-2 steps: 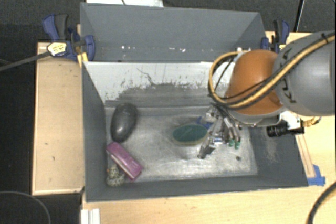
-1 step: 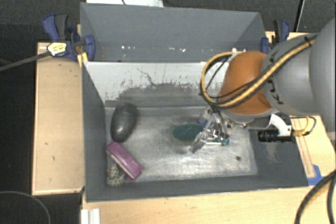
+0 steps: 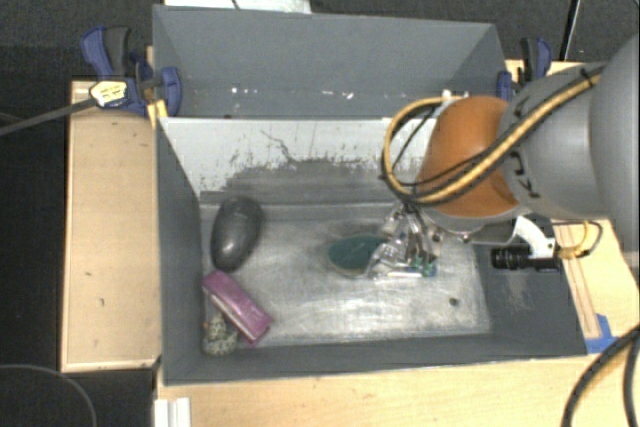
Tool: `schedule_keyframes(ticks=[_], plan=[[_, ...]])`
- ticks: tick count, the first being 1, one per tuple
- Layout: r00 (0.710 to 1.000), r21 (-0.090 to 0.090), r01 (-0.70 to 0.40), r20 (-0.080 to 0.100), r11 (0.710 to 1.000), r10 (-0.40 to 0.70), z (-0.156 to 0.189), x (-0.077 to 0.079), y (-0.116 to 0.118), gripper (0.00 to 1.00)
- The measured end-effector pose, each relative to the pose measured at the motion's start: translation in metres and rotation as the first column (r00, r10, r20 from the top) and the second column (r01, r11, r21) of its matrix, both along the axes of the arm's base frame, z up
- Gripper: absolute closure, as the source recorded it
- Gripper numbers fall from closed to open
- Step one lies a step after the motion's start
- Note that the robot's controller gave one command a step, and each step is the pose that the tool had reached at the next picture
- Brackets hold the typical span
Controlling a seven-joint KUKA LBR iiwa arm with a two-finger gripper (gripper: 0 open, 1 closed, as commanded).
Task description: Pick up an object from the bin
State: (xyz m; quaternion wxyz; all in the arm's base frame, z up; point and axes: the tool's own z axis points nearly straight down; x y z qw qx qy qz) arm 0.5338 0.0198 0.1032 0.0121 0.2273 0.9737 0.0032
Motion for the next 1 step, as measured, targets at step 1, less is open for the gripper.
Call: schedule_keyframes(ticks=[1], plan=[[0.999,0.000,0.030,-0.016,1.000,-0.030,0.1000,0.0008,0.0063,1.00]])
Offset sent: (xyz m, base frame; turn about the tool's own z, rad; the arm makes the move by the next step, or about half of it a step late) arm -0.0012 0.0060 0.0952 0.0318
